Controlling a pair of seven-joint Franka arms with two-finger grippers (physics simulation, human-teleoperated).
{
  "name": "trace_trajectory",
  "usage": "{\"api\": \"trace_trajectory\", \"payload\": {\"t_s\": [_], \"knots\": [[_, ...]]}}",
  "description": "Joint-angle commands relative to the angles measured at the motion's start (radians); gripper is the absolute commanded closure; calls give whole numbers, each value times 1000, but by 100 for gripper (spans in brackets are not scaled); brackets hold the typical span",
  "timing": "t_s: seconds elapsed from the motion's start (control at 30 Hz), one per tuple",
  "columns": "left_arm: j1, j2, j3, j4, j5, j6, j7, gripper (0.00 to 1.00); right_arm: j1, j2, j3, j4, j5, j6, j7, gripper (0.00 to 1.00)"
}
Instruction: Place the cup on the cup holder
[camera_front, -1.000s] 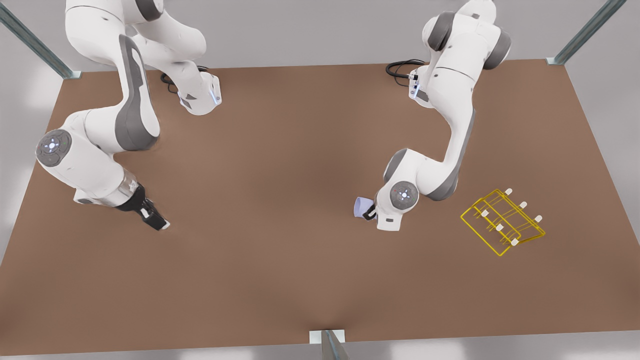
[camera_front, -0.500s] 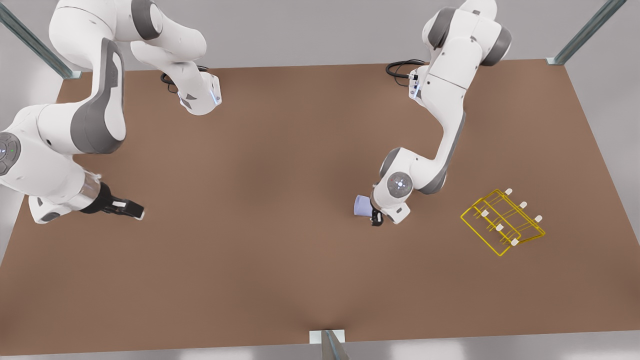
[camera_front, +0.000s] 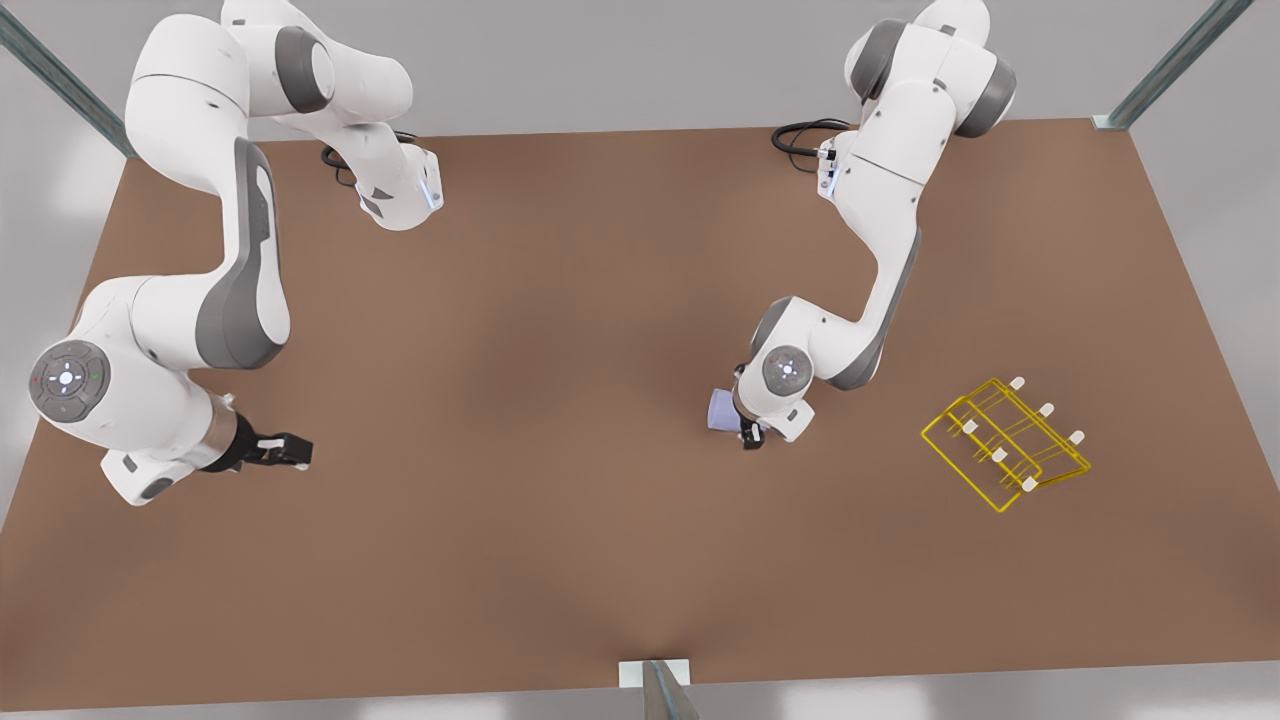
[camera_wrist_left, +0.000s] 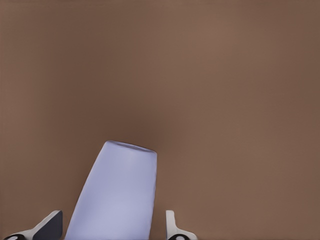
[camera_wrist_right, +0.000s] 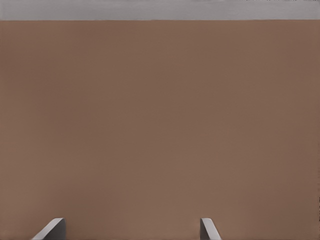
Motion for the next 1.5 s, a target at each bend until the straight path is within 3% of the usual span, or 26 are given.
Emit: {"api": "trace_trajectory", "payload": {"t_s": [0.0, 0.67, 0.7, 0.73, 0.87, 0.93, 0.97, 1.03, 1.07, 1.1, 1.13, 1.2, 1.27, 1.33, 1.4, 1.47], "knots": [[0, 0, 0, 1, 0, -12, 106, 0, -11, -1, -1, -5, -2, 24, -142, 0], [-3, 96, -17, 2, -12, 86, 150, 0, -5, -12, 4, -16, -10, -23, -53, 0], [-3, 95, -17, 2, -12, 83, 146, 6, -7, -12, 4, -17, -10, -25, -52, 0], [-3, 92, -17, 4, -15, 81, 139, 28, -10, -10, 4, -17, -10, -25, -56, 0], [-3, 73, -17, 4, -20, 67, 143, 29, -10, -10, 4, -17, -9, -25, -52, 0], [0, 47, -14, 91, -27, -114, 130, 29, -11, -10, 4, -17, -9, -25, -52, 0], [0, 34, 26, 218, 3, -360, 120, 29, -11, -10, 4, -17, -9, -25, -52, 0], [-14, 30, 37, 323, 264, -621, 70, 29, -11, -10, 4, -17, -9, -27, -55, 0], [-43, 20, 63, 323, 387, -649, 65, 29, -11, -10, 4, -17, -9, -25, -58, 0], [-172, -5, 240, 320, 450, -670, 70, 29, -11, -9, 4, -16, -10, -25, -61, 0], [-411, 3, 553, 307, 468, -670, 99, 29, -10, -9, 4, -16, -9, -23, -61, 0], [-655, 64, 868, 257, 500, -669, 168, 29, -10, -18, 1, -16, -13, -27, -58, 0], [-727, 119, 960, 203, 592, -650, 154, 29, -10, -29, 4, -13, -12, -92, -61, 0], [-864, 228, 1163, 140, 599, -513, 168, 29, -5, -30, 4, 7, -6, -132, -49, 0], [-876, 287, 1233, 85, 611, -400, 182, 29, -2, -42, 1, 0, -15, -120, -46, 0], [-859, 350, 1256, 83, 617, -348, 189, 29, -13, -122, 1, -141, -29, -31, -39, 0]]}}
